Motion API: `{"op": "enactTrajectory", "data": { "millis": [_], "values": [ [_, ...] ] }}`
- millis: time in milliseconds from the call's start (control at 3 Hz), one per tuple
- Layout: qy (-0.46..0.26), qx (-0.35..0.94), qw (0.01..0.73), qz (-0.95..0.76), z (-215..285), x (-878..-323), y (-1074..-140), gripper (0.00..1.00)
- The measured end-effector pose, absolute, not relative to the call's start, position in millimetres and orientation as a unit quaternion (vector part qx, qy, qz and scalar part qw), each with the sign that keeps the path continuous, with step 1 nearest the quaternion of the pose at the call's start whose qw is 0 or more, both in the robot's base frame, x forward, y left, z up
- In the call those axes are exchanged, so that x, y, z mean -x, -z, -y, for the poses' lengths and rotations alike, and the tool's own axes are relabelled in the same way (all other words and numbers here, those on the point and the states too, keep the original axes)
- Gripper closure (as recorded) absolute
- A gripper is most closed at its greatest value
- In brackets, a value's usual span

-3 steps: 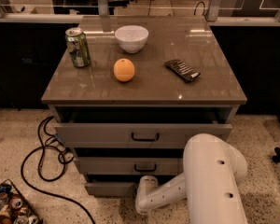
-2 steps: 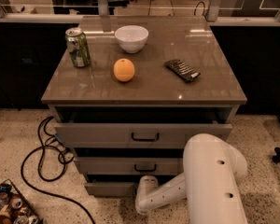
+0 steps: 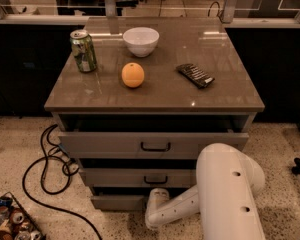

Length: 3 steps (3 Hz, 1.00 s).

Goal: Open bottom drawer

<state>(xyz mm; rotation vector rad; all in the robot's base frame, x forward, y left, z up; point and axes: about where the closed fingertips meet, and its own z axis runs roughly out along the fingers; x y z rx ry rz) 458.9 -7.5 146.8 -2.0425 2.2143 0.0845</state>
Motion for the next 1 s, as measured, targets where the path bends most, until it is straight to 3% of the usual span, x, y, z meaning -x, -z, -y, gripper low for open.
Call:
{"op": "enactTrajectory", "data": {
  "millis": [1000],
  "values": [
    [-0.028, 0.676, 0.064, -0.733, 7.4, -458.7, -146.9, 1.00]
  ]
}}
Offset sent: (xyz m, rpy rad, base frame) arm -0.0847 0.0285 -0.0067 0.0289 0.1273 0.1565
